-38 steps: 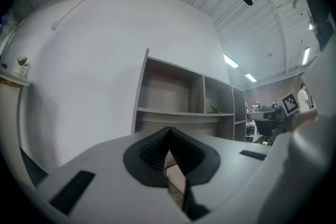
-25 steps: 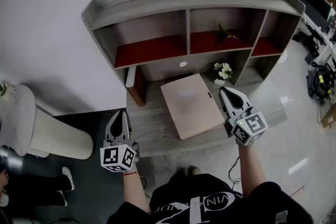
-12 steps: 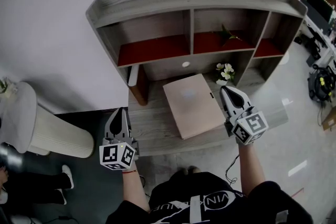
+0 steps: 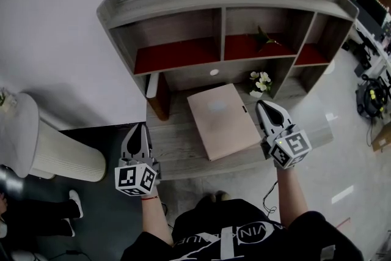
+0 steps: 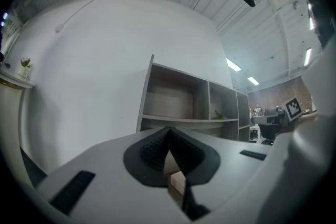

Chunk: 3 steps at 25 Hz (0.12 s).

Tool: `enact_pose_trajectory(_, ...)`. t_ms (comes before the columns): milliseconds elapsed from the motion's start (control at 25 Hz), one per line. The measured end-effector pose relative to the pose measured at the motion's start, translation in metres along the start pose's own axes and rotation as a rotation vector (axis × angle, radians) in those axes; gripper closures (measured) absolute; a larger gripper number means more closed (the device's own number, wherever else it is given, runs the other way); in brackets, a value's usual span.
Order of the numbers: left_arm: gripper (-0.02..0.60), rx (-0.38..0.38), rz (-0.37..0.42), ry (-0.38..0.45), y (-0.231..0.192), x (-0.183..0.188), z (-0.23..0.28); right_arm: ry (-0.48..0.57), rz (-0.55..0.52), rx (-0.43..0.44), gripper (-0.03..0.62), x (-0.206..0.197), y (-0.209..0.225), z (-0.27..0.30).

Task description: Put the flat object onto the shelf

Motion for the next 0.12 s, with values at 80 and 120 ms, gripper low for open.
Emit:
enact_pose_trajectory(80,0.594,-0.002,-0.001,-0.003,0.0006,-0.0022,0.0016,-0.003,0.001,-0.005,0.585,-0.0016,0.0020,-0.0011)
enact_pose_trajectory(120,0.594,-0.004,-0.002,-0.004,0.0009,-0.0032,0.0024,-0.004,0.001,-0.008,0.585,-0.0023,0.0030,-0.0017)
Point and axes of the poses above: the fingertips, and each gripper's own axes: z forward along the fingers, y to its right, x out of its top, the point moved 2 cm from there along -z, backward along the fingers, and after that the axes turned 2 degrees about -x, right-handed, at the moved point
